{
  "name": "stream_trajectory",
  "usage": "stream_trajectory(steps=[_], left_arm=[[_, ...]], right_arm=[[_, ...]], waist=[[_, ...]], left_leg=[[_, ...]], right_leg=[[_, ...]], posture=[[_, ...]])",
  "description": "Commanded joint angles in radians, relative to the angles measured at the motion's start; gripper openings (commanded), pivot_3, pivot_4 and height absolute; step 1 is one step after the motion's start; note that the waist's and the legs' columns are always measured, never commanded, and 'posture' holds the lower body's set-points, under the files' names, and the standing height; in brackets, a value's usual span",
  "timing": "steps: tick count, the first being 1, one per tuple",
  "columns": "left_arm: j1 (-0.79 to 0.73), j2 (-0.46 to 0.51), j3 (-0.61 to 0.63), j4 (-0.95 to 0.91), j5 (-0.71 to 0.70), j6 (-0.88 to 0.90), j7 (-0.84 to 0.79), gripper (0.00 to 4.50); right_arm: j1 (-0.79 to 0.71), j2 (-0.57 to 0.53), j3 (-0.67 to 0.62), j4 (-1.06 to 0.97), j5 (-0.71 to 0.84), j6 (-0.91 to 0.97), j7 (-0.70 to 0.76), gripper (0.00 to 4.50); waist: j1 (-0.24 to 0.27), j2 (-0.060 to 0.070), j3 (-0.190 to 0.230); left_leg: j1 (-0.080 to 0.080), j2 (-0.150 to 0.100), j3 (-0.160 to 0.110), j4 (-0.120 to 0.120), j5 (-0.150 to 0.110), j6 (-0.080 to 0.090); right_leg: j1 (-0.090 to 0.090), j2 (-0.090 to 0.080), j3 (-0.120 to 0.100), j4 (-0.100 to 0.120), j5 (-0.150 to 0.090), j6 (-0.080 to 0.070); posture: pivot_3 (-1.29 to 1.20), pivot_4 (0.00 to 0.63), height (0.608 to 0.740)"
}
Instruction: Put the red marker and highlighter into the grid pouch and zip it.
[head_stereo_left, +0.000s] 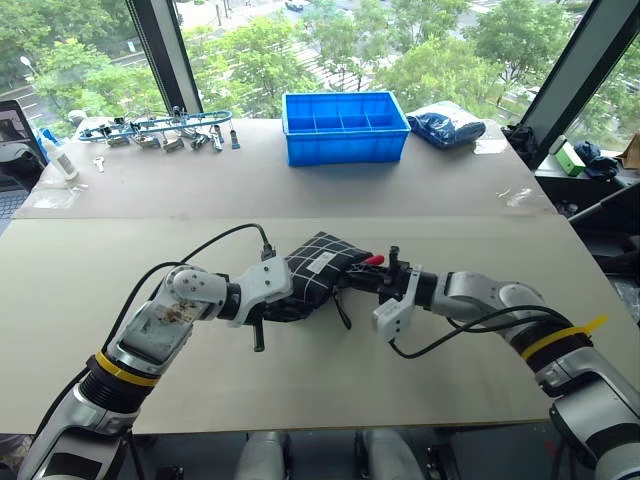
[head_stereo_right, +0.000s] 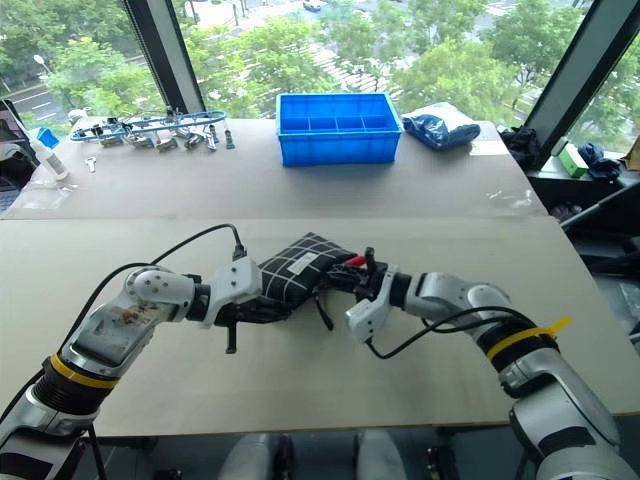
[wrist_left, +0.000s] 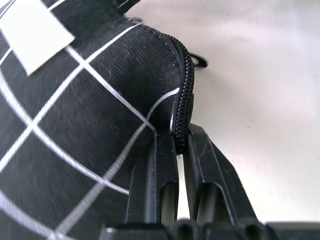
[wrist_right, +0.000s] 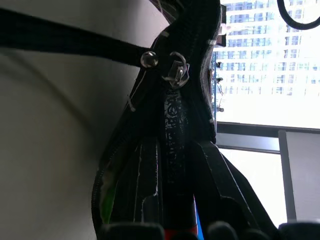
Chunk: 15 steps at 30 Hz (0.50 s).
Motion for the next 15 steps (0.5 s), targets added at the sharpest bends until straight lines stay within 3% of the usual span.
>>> stream_trajectory(steps=[1, 10, 15], left_arm=[[-0.005, 0.001, 0.035, -0.037, -0.024, -0.003, 0.008, 0.00], [-0.012, -0.003, 0.031, -0.027, -0.036, -0.011, -0.010, 0.00], [-0.019, -0.002, 0.027, -0.015, -0.039, -0.020, -0.020, 0.00]], right_arm=[[0.050, 0.008, -0.017, -0.049, 0.003, -0.008, 0.004, 0.46], [0.079, 0.038, -0.089, -0.063, 0.116, 0.108, 0.123, 0.46], [0.118, 0.042, -0.059, -0.132, 0.092, 0.054, 0.154, 0.46]], waist=[[-0.002, 0.000, 0.000], [0.000, 0.000, 0.000], [0.000, 0.000, 0.000]], left_leg=[[0.000, 0.000, 0.000, 0.000, 0.000, 0.000], [0.001, 0.000, -0.002, 0.000, -0.001, 0.001], [0.001, 0.000, -0.002, 0.000, -0.001, 0.002]], right_leg=[[0.000, 0.000, 0.000, 0.000, 0.000, 0.000], [0.000, 0.001, 0.002, 0.001, 0.000, 0.000], [0.001, 0.000, 0.002, 0.001, 0.000, 0.000]], posture=[[0.00, 0.150, 0.740], [0.00, 0.150, 0.740], [0.00, 0.150, 0.740]])
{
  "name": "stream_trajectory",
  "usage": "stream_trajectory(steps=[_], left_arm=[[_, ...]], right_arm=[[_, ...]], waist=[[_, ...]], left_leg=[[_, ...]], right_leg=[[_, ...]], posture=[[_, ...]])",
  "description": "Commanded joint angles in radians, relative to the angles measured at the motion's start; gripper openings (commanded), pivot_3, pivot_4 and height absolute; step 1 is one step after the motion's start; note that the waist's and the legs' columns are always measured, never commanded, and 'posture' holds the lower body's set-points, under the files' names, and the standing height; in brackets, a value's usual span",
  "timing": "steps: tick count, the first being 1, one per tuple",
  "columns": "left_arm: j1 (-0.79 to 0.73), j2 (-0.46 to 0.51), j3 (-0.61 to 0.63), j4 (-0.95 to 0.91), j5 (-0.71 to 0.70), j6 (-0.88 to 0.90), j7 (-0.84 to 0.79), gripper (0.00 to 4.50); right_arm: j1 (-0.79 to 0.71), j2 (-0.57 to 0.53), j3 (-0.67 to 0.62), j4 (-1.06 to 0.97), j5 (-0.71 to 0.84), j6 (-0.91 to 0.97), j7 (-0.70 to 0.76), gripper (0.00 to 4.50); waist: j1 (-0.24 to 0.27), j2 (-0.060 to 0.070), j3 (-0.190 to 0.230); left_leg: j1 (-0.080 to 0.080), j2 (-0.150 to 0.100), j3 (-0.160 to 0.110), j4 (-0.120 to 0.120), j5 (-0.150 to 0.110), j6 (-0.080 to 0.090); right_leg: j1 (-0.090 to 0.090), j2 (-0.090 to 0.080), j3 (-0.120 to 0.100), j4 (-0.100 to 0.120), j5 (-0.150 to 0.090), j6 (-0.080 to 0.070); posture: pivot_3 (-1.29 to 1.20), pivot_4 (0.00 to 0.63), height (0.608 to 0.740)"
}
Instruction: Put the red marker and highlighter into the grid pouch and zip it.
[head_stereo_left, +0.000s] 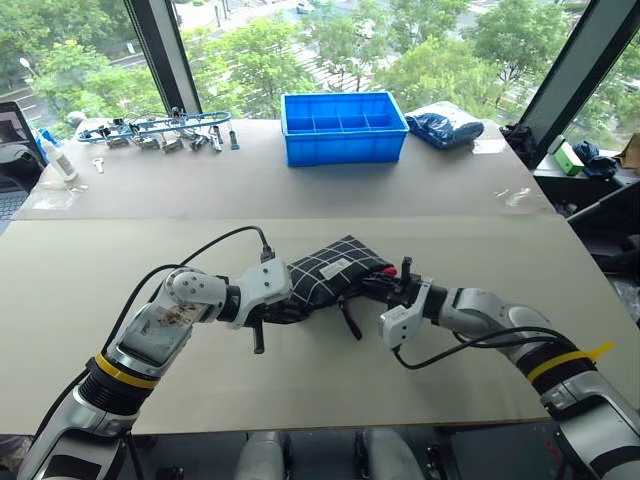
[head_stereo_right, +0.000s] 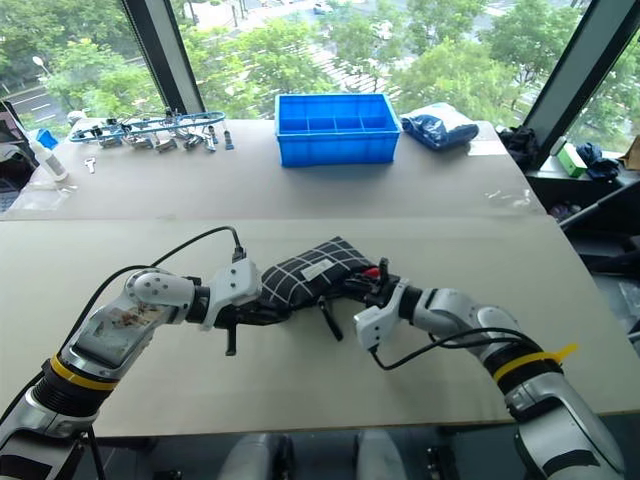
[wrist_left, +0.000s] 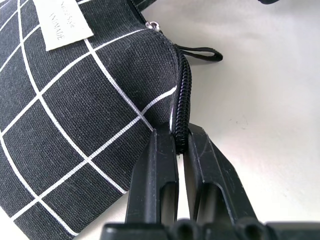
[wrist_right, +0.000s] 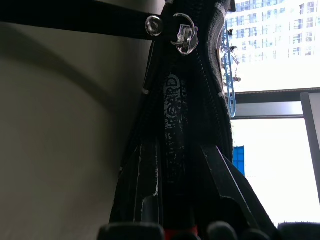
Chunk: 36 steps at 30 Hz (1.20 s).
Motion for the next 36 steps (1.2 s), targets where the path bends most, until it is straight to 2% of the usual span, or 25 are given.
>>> stream_trajectory(steps=[1, 13, 15, 17, 24, 30, 36], left_arm=[[-0.024, -0.001, 0.025, -0.017, -0.021, -0.019, -0.010, 0.00], [-0.011, -0.002, 0.029, -0.033, -0.025, -0.018, -0.010, 0.00], [-0.011, -0.003, 0.028, -0.034, -0.026, -0.018, -0.009, 0.00], [-0.011, -0.005, 0.029, -0.033, -0.026, -0.018, -0.007, 0.00], [-0.007, -0.009, 0.027, -0.031, -0.024, -0.022, -0.002, 0.00], [-0.009, -0.016, 0.026, -0.029, -0.025, -0.021, 0.002, 0.00], [-0.006, -0.011, 0.028, -0.031, -0.027, -0.019, 0.006, 0.00]], right_arm=[[0.033, 0.004, 0.015, -0.079, -0.008, -0.052, 0.018, 0.46], [-0.004, 0.118, 0.023, -0.053, -0.013, -0.015, 0.052, 0.46], [-0.001, 0.130, 0.031, -0.029, -0.029, 0.039, 0.096, 0.46], [-0.008, 0.107, 0.056, 0.004, -0.103, 0.057, 0.109, 0.46], [0.003, 0.104, 0.007, 0.008, -0.038, 0.174, 0.164, 0.46], [-0.075, 0.122, 0.000, 0.082, -0.084, 0.265, 0.120, 0.46], [-0.143, 0.096, 0.036, 0.139, -0.120, 0.214, 0.079, 0.46]], waist=[[-0.001, 0.000, 0.000], [-0.001, 0.000, 0.000], [-0.001, 0.000, 0.000], [0.000, 0.000, 0.000], [0.003, 0.000, 0.000], [-0.001, 0.000, 0.000], [-0.001, 0.000, 0.000]], left_leg=[[0.000, 0.000, 0.000, 0.000, 0.000, 0.000], [0.000, 0.000, 0.000, 0.000, 0.000, 0.000], [0.000, 0.000, 0.000, 0.000, 0.000, 0.000], [0.000, 0.000, 0.000, 0.000, 0.000, 0.000], [0.001, 0.000, 0.001, 0.000, 0.000, 0.000], [0.002, 0.000, 0.001, 0.001, 0.000, 0.000], [0.002, -0.001, 0.002, 0.001, 0.000, 0.000]], right_leg=[[0.000, 0.000, 0.000, 0.000, 0.000, 0.000], [0.000, 0.001, 0.000, 0.000, 0.000, 0.000], [0.000, 0.001, 0.000, 0.000, 0.000, 0.000], [0.000, 0.001, 0.000, 0.000, 0.000, 0.000], [0.002, 0.000, 0.000, 0.001, 0.000, 0.000], [0.002, 0.000, 0.000, 0.002, 0.000, 0.000], [0.001, 0.000, 0.000, 0.005, 0.000, -0.001]], posture=[[0.00, 0.150, 0.740], [0.00, 0.150, 0.740], [0.00, 0.150, 0.740], [0.00, 0.150, 0.740], [0.00, 0.150, 0.740], [0.00, 0.150, 0.740], [0.00, 0.150, 0.740]])
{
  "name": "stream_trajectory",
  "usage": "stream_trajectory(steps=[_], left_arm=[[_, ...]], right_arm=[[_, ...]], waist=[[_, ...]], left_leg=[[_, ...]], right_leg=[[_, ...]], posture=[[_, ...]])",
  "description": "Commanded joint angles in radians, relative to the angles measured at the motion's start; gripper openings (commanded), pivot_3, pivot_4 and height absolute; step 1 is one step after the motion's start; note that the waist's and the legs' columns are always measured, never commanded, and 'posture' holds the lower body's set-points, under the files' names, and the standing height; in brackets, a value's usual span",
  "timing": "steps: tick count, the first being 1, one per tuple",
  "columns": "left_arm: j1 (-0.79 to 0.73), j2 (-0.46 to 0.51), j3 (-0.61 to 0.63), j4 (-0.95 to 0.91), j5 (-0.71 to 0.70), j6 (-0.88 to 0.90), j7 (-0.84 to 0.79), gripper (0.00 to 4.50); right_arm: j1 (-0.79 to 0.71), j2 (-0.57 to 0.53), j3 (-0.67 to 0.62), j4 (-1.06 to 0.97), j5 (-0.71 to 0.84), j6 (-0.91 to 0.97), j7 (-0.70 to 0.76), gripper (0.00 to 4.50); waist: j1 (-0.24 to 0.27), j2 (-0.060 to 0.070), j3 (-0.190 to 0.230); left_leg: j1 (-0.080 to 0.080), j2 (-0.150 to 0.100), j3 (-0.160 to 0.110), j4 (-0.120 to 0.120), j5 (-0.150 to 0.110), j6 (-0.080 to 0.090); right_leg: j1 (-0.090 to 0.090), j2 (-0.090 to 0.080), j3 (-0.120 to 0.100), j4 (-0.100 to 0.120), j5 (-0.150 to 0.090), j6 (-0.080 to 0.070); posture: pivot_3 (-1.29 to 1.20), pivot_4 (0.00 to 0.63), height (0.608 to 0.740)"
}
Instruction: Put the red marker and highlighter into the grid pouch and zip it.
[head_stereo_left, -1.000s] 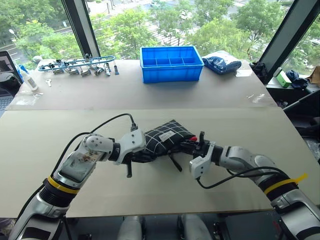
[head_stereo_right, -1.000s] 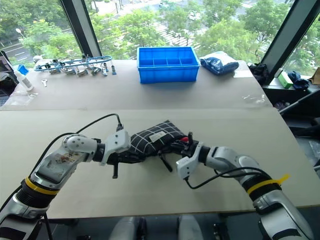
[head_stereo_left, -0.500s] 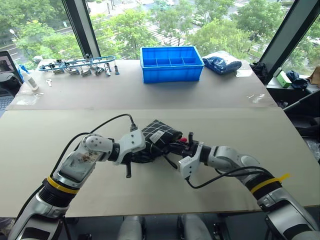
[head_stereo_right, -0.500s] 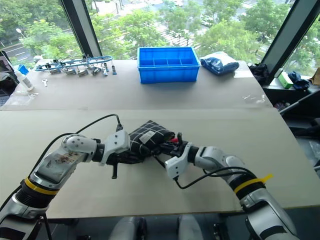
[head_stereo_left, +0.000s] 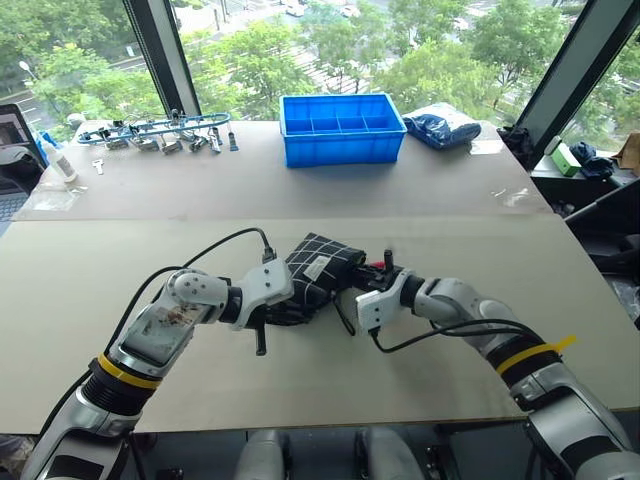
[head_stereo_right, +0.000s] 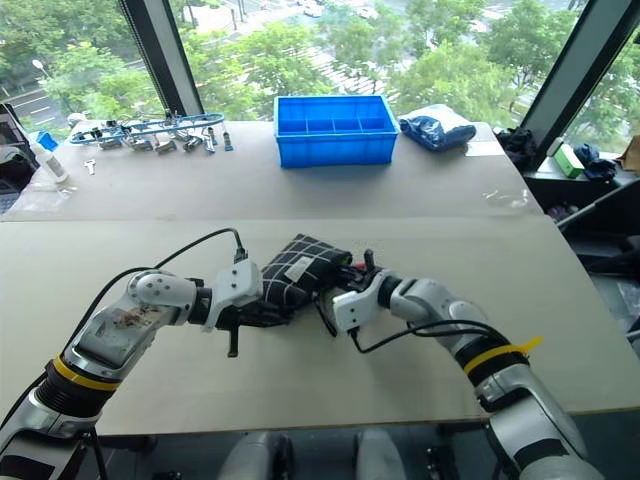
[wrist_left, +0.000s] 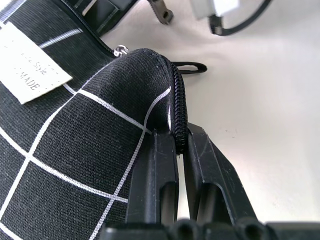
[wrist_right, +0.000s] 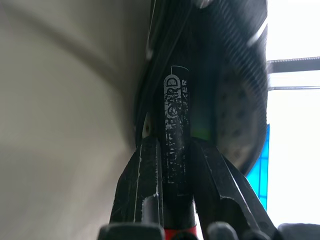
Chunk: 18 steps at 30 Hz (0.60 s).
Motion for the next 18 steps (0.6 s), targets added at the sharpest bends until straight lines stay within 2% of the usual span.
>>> stream_trajectory(steps=[1, 7, 17, 18], left_arm=[[-0.009, 0.004, 0.028, -0.039, -0.018, -0.015, -0.001, 0.00], [-0.009, 0.007, 0.027, -0.039, -0.022, -0.015, 0.005, 0.00], [-0.005, 0.007, 0.028, -0.045, -0.026, -0.010, 0.008, 0.00], [-0.004, 0.007, 0.029, -0.045, -0.026, -0.010, 0.008, 0.00]], right_arm=[[-0.016, -0.012, 0.016, 0.009, -0.013, -0.025, -0.002, 0.46], [0.011, 0.051, 0.069, -0.089, 0.018, -0.089, 0.038, 0.46], [-0.027, 0.083, 0.069, 0.000, -0.019, -0.100, -0.069, 0.46], [-0.024, 0.080, 0.067, 0.003, -0.002, -0.116, -0.060, 0.96]], waist=[[-0.001, 0.000, 0.000], [-0.006, 0.000, 0.000], [-0.008, 0.000, 0.000], [-0.008, 0.000, 0.000]], left_leg=[[0.000, 0.000, 0.000, 0.000, 0.000, 0.000], [0.000, 0.001, -0.001, 0.000, 0.000, 0.000], [0.002, 0.001, -0.001, 0.000, 0.000, -0.001], [0.002, 0.001, -0.001, 0.000, 0.000, -0.001]], right_leg=[[0.000, 0.000, 0.000, 0.000, 0.000, 0.000], [-0.001, 0.001, 0.001, 0.001, -0.001, -0.001], [-0.001, 0.002, 0.001, 0.004, -0.001, -0.002], [-0.001, 0.002, 0.001, 0.004, -0.001, -0.002]], posture=[[0.00, 0.150, 0.740], [0.00, 0.150, 0.740], [0.00, 0.150, 0.740], [0.00, 0.150, 0.740]])
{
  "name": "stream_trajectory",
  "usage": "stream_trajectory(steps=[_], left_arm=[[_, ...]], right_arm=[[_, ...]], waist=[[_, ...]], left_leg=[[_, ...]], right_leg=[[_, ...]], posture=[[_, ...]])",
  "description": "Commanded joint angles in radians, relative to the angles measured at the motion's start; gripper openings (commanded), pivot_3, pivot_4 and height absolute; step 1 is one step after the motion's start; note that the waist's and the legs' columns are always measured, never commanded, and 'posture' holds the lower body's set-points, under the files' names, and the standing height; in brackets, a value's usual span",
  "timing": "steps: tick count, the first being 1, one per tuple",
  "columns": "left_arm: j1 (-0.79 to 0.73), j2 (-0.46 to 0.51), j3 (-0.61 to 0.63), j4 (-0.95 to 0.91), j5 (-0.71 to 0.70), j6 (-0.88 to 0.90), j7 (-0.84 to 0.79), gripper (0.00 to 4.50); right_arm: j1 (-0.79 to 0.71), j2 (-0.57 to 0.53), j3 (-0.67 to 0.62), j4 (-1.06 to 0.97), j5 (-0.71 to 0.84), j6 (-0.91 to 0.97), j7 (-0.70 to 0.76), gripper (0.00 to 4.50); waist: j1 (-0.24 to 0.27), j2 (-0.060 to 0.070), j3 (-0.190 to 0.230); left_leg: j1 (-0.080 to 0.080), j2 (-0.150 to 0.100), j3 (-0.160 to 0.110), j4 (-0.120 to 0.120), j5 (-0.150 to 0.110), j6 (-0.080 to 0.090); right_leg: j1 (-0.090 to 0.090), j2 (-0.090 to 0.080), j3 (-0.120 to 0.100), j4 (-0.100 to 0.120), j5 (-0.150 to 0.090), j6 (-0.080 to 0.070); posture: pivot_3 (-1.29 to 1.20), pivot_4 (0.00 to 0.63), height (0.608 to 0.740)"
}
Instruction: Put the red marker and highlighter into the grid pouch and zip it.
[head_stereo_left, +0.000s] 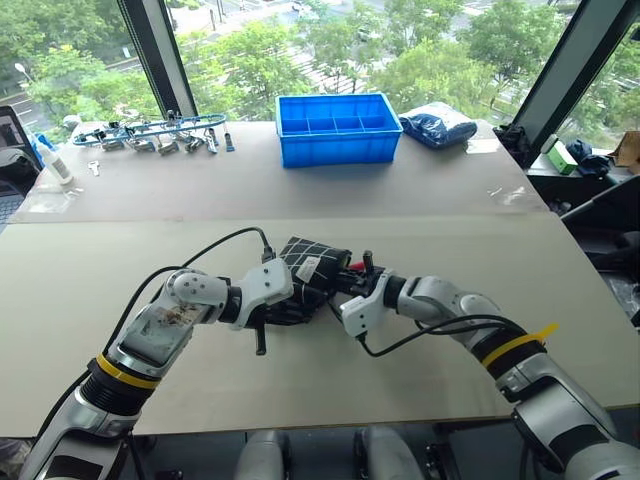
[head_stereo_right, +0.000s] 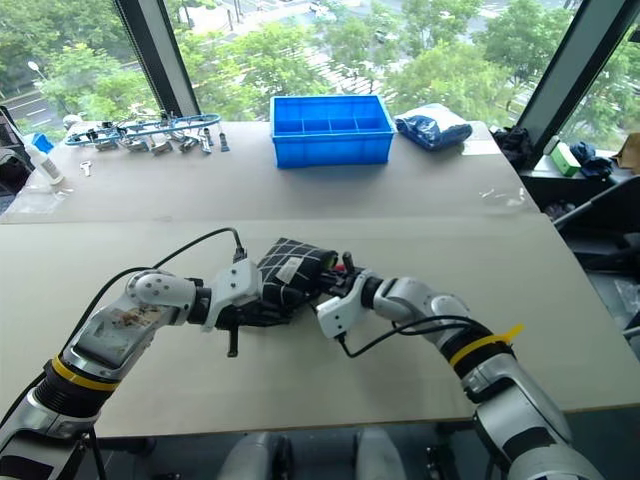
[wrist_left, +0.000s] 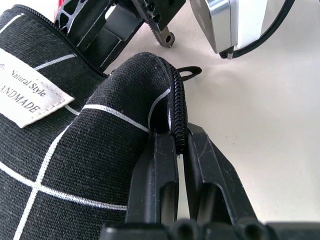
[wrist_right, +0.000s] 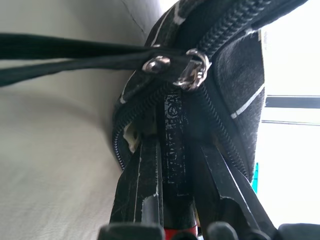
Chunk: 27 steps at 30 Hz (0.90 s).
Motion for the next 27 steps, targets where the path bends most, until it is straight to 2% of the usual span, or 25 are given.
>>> stream_trajectory(steps=[1, 2, 4, 9, 14, 20, 23, 27], left_arm=[[-0.004, 0.003, 0.029, -0.040, -0.017, -0.011, 0.004, 0.00], [-0.004, 0.004, 0.029, -0.040, -0.017, -0.011, 0.004, 0.00], [-0.004, 0.005, 0.029, -0.040, -0.017, -0.012, 0.004, 0.00], [-0.004, 0.003, 0.027, -0.043, -0.018, -0.013, 0.007, 0.00], [-0.006, -0.003, 0.032, -0.035, -0.021, -0.012, 0.012, 0.00], [-0.019, -0.068, 0.102, -0.018, -0.119, 0.097, 0.051, 0.00], [-0.039, -0.105, 0.141, 0.008, -0.157, 0.145, 0.082, 0.00], [-0.054, -0.147, 0.181, 0.013, -0.215, 0.183, 0.105, 0.00]], right_arm=[[-0.006, -0.002, 0.006, 0.014, 0.026, -0.053, -0.009, 1.45], [0.001, -0.001, -0.003, 0.013, 0.059, -0.061, 0.008, 1.64], [0.010, -0.006, -0.006, 0.008, 0.105, -0.073, 0.060, 2.34], [-0.015, -0.039, -0.012, 0.007, 0.077, -0.094, 0.030, 3.99], [-0.034, -0.151, -0.063, 0.020, 0.142, -0.185, 0.045, 3.99], [0.018, -0.335, -0.120, -0.092, 0.325, -0.233, 0.217, 3.99], [0.111, -0.433, -0.139, -0.205, 0.509, -0.146, 0.397, 3.99], [0.186, -0.451, -0.216, -0.246, 0.627, 0.032, 0.483, 3.99]], waist=[[0.001, 0.000, 0.000], [0.002, 0.000, 0.000], [0.002, 0.000, 0.000], [0.004, 0.000, 0.000], [0.011, 0.000, 0.000], [0.008, 0.000, 0.000], [0.006, 0.000, 0.000], [0.005, 0.000, 0.000]], left_leg=[[0.000, 0.000, 0.000, 0.000, 0.000, 0.000], [0.000, 0.000, 0.000, 0.000, 0.000, 0.000], [0.000, 0.000, 0.000, 0.000, 0.000, 0.000], [0.000, 0.000, -0.001, 0.000, 0.000, 0.000], [-0.001, 0.000, 0.000, 0.000, 0.000, 0.000], [-0.001, -0.001, -0.002, 0.000, -0.001, 0.001], [-0.001, 0.000, -0.005, 0.000, -0.001, 0.001], [-0.001, 0.000, -0.006, 0.000, -0.001, 0.001]], right_leg=[[0.000, 0.000, 0.000, 0.000, 0.000, 0.000], [0.000, 0.000, 0.000, 0.000, 0.000, 0.000], [0.000, 0.000, 0.000, 0.000, 0.000, 0.000], [0.000, 0.000, 0.000, 0.000, 0.000, 0.000], [0.000, 0.000, 0.000, -0.001, 0.000, 0.000], [0.000, -0.001, 0.001, -0.001, 0.000, 0.000], [0.000, 0.000, 0.002, -0.001, 0.000, 0.000], [0.001, 0.000, 0.003, -0.001, 0.000, 0.001]], posture=[[0.00, 0.150, 0.740], [0.00, 0.150, 0.740], [0.00, 0.150, 0.740], [0.00, 0.150, 0.740], [0.00, 0.150, 0.740], [0.00, 0.150, 0.740], [0.00, 0.150, 0.740], [0.00, 0.150, 0.740]])
